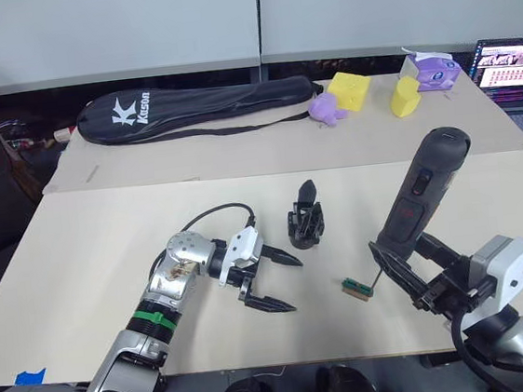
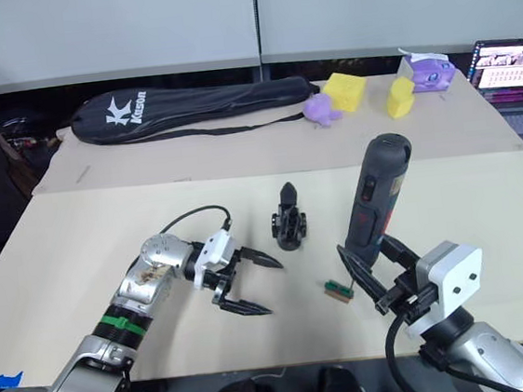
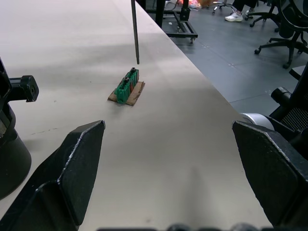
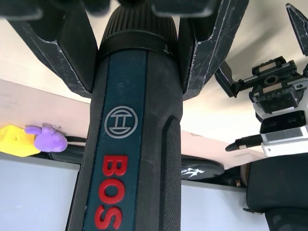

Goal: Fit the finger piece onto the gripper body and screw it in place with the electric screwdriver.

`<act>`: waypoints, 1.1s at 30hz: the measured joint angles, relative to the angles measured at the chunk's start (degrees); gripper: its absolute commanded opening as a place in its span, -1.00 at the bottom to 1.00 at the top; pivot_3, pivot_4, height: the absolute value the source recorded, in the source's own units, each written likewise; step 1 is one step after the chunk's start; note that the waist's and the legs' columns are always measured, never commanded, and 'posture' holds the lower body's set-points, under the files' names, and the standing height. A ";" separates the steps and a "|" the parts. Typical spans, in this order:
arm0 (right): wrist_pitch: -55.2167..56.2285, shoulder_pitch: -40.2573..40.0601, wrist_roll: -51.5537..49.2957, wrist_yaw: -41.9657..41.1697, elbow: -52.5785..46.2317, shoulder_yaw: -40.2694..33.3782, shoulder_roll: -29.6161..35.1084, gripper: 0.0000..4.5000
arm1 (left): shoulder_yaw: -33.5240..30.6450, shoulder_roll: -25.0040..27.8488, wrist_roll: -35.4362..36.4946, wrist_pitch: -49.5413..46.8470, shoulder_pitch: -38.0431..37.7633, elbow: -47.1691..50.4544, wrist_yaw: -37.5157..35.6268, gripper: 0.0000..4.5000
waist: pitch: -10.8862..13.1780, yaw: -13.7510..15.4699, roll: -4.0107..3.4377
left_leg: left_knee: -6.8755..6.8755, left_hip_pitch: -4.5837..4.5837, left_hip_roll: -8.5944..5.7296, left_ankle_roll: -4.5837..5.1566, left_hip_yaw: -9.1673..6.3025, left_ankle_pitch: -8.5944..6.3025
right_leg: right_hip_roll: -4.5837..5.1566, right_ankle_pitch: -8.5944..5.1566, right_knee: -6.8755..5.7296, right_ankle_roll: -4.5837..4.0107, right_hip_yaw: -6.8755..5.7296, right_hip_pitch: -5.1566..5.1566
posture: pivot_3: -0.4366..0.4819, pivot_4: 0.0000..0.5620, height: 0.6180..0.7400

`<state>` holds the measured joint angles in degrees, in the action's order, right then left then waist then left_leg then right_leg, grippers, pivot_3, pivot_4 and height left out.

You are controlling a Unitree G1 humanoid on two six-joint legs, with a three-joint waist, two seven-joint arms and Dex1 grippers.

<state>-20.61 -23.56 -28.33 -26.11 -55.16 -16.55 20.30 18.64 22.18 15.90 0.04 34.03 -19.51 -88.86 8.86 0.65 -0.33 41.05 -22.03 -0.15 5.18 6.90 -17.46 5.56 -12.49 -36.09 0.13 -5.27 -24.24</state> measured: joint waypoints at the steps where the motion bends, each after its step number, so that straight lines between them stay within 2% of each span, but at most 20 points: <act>1: 0.00 0.23 0.00 0.34 0.00 0.01 0.29 -0.15 | 0.00 -0.10 0.00 0.05 0.00 -0.01 0.05 1.00 | 0.00 0.00 0.00 | 0.00 0.00 0.00 0.00 0.00 0.00 | 0.00 0.00 0.00 0.00 0.00 0.00 | -0.05 -0.47 1.00; 33: -3.35 1.98 -1.30 6.08 -0.35 2.25 3.88 -0.15 | 0.06 -1.23 -1.40 2.24 1.36 -1.66 1.54 1.00 | 0.00 0.05 0.01 | 0.02 -0.03 0.00 0.04 -0.01 -0.02 | 0.01 0.00 0.01 0.00 0.00 0.00 | -0.05 -0.47 1.00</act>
<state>-23.96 -21.58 -29.64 -20.03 -55.51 -14.30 24.18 18.70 20.95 14.50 2.28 35.38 -21.17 -87.32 8.86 0.70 -0.32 41.07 -22.06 -0.16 5.21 6.89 -17.48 5.56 -12.49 -36.07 0.13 -5.26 -24.24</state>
